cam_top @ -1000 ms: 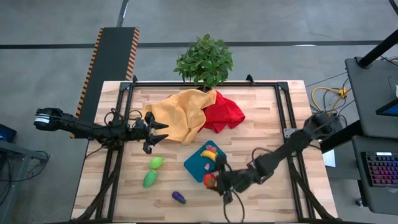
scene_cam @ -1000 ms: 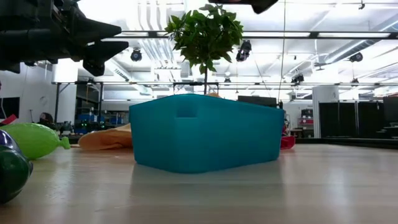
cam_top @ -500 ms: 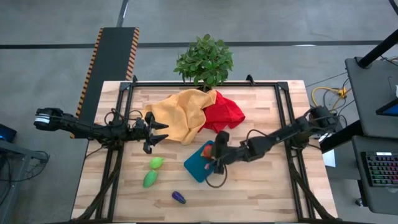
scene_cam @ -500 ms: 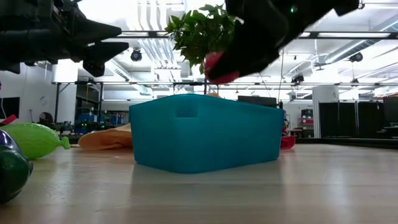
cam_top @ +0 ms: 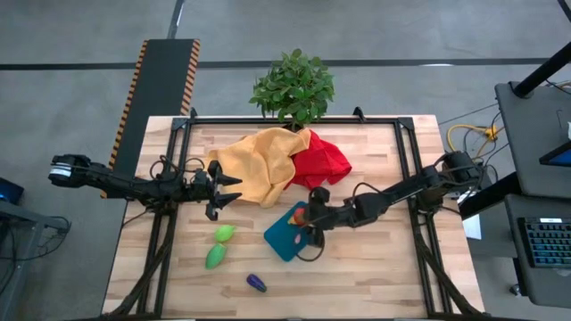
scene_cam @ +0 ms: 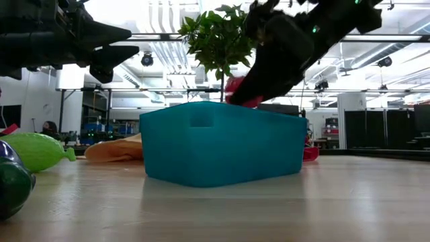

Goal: Pick and placing Produce into tupperware
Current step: Put the red tomato into the blue bin, then put the violet eggplant into the blue bin

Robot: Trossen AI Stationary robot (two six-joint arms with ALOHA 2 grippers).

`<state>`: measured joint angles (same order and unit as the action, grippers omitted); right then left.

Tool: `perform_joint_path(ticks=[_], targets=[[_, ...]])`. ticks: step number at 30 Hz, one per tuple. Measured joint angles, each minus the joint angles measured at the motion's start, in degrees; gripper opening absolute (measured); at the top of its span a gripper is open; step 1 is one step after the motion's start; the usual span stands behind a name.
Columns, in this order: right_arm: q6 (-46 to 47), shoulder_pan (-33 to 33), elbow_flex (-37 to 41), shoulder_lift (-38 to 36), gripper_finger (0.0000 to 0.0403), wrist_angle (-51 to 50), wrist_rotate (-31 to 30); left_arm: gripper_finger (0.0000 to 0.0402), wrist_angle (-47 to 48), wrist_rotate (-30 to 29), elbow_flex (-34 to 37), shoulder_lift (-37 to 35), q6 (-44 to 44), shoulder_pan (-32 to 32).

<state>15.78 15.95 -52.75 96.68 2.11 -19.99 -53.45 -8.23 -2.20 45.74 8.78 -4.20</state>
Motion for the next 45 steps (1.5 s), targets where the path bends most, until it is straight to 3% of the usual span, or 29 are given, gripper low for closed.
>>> perform_joint_path(ticks=[17,30,41,45], targets=[[1.8,-2.1,-0.1,6.2,0.0254,1.9,0.5,0.0196,0.0,0.0,0.0,0.0,0.0,0.0],[1.8,-2.0,-0.5,6.1,0.0319,1.5,0.6,0.0196,0.0,0.0,0.0,0.0,0.0,0.0],[-1.0,0.0,-0.5,-3.1,0.0305,1.0,1.0,0.0196,0.0,0.0,0.0,0.0,0.0,0.0],[-2.3,2.9,-0.5,-8.5,0.0298,1.4,5.3,0.0196,0.0,0.0,0.0,0.0,0.0,0.0]])
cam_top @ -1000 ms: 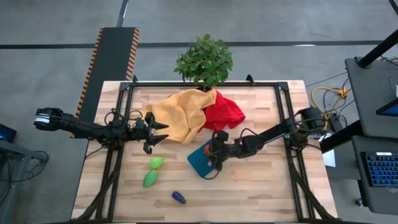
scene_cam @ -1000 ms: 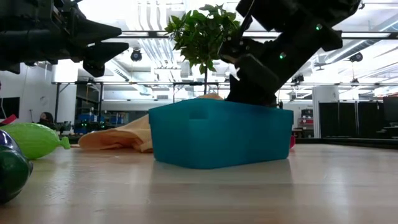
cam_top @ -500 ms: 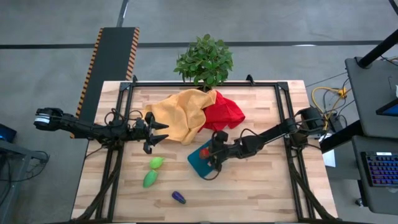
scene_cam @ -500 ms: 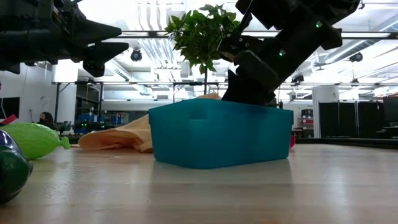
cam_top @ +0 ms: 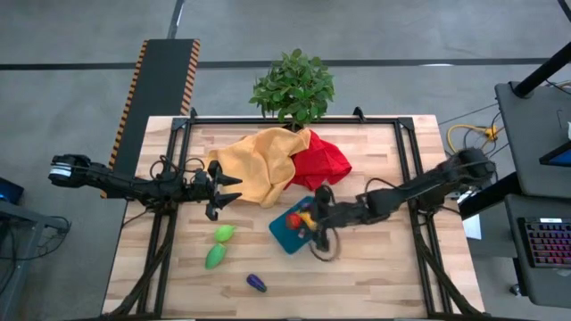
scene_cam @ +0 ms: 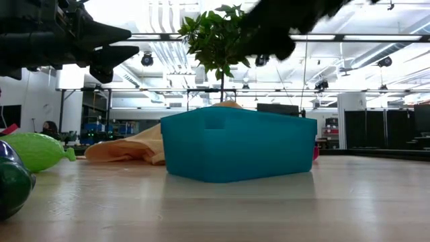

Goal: Pick and placing Produce into tupperware
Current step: Put the violet eggplant into the blue bin

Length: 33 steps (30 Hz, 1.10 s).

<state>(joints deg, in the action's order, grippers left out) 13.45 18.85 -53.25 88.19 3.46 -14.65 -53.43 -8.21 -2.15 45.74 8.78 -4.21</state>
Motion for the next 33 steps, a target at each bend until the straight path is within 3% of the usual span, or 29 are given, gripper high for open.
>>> perform_joint_path(ticks=[3,9,17,23,28,33], targets=[[0.0,3.8,0.0,-2.7,0.0297,0.9,4.2,0.0196,0.0,0.0,0.0,0.0,0.0,0.0],[-0.1,13.0,0.0,-2.7,0.0297,6.2,3.8,0.0196,0.0,0.0,0.0,0.0,1.5,0.0],[-1.6,20.9,0.0,-1.3,0.0297,7.8,-4.3,0.0196,-2.3,6.4,-2.0,0.0,4.4,-0.6],[-5.2,21.6,-0.6,-1.3,0.0297,7.8,-6.5,0.0196,-4.9,8.5,-8.2,2.7,-4.8,-10.0],[-11.0,21.8,-0.8,-2.0,0.0297,7.1,-7.4,0.0196,-4.3,1.5,-14.3,7.4,-15.5,-19.0],[-12.5,23.8,-0.3,-5.6,0.0297,-0.6,-16.0,0.0196,-1.8,-2.9,-19.5,11.3,-21.4,-24.3]])
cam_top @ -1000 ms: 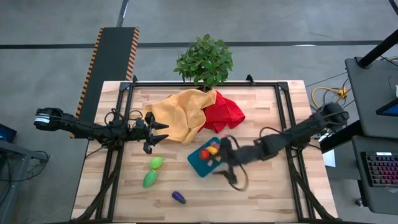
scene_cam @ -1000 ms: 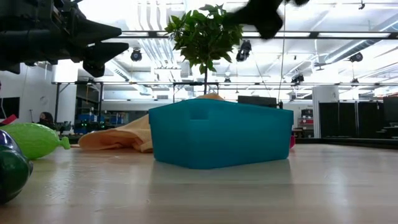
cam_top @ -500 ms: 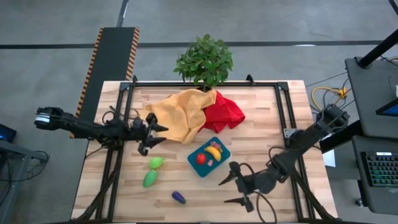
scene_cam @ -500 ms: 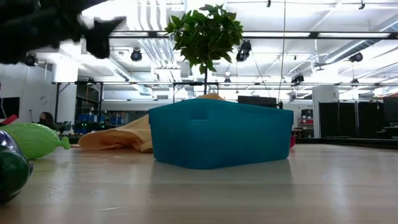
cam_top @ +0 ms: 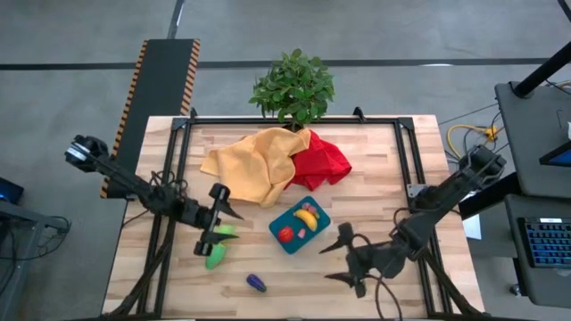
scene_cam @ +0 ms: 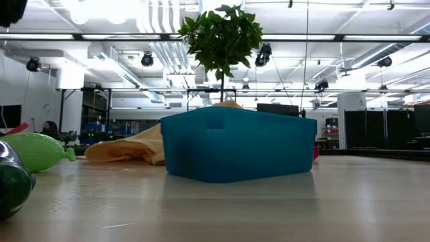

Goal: Pick and placing Produce into tupperware
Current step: Put the violet eggplant into the blue bin

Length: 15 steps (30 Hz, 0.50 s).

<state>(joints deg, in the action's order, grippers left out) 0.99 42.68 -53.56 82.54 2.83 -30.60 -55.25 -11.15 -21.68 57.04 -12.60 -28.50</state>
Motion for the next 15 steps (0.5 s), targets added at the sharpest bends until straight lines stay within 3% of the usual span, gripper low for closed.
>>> perform_joint_path(ticks=[2,5,10,15], targets=[[0.0,1.6,1.1,-3.1,0.0297,-2.3,0.3,0.0196,2.3,-2.8,-1.5,0.9,-0.5,-1.2],[-1.2,4.5,5.1,-8.9,0.0289,0.4,5.4,0.0196,5.7,-6.8,-3.1,1.4,-0.8,-1.9],[-8.1,6.8,19.6,-20.1,0.0250,18.8,9.4,0.0196,6.7,-7.4,-3.6,1.4,-0.8,-2.0],[-10.2,-1.9,32.5,-29.6,0.0200,30.6,17.8,0.0196,6.7,-8.9,-3.2,0.4,-0.8,-2.0]])
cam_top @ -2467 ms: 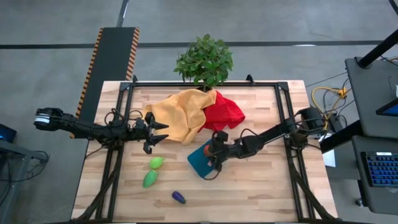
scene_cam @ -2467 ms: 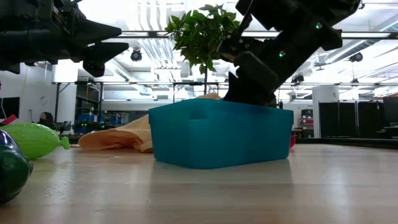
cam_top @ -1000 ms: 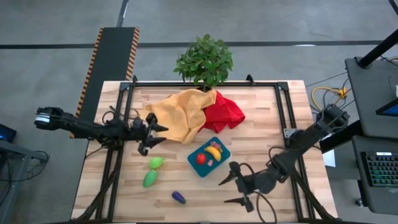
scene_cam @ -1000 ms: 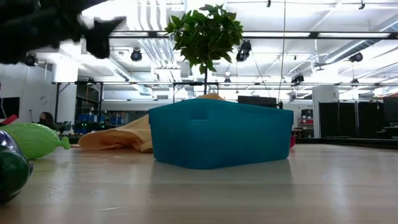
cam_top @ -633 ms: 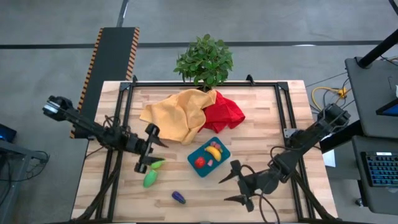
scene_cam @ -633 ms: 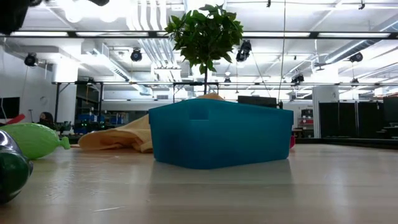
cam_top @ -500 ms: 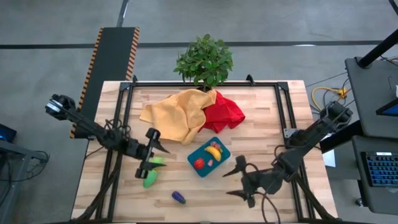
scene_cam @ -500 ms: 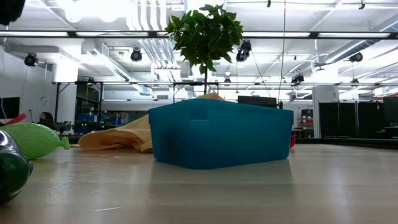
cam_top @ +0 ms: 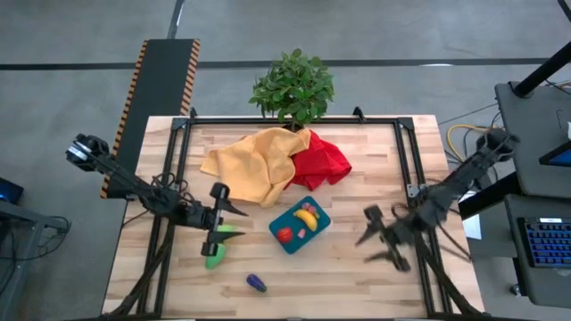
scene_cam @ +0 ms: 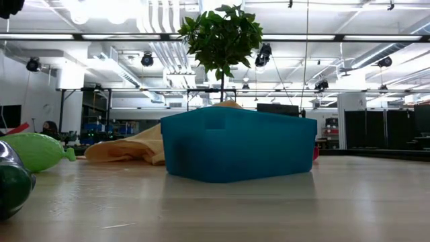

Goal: Pick and placing Produce into tupperware
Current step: Put the violet eggplant into the blue bin

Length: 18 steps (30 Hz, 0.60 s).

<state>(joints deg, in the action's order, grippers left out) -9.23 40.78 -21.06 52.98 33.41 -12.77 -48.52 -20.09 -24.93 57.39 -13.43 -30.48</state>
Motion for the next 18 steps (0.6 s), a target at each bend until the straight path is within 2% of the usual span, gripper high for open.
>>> perform_joint_path(ticks=[5,10,12,18], targets=[[3.0,-16.4,5.0,-5.4,0.0129,0.3,12.9,0.0196,0.0,-0.4,0.0,-0.4,-1.9,0.0],[1.0,-28.9,6.0,-10.2,0.0039,-1.2,14.7,0.0196,0.8,-1.8,0.1,-0.8,-3.5,0.0],[-1.0,-30.9,6.1,-12.9,0.0017,-4.3,14.6,0.0196,2.2,-3.1,0.1,-1.1,-3.7,0.0],[-1.5,-30.9,6.5,-21.0,0.0009,-14.6,14.3,0.0196,3.6,-6.0,0.2,-1.4,-5.5,0.0]])
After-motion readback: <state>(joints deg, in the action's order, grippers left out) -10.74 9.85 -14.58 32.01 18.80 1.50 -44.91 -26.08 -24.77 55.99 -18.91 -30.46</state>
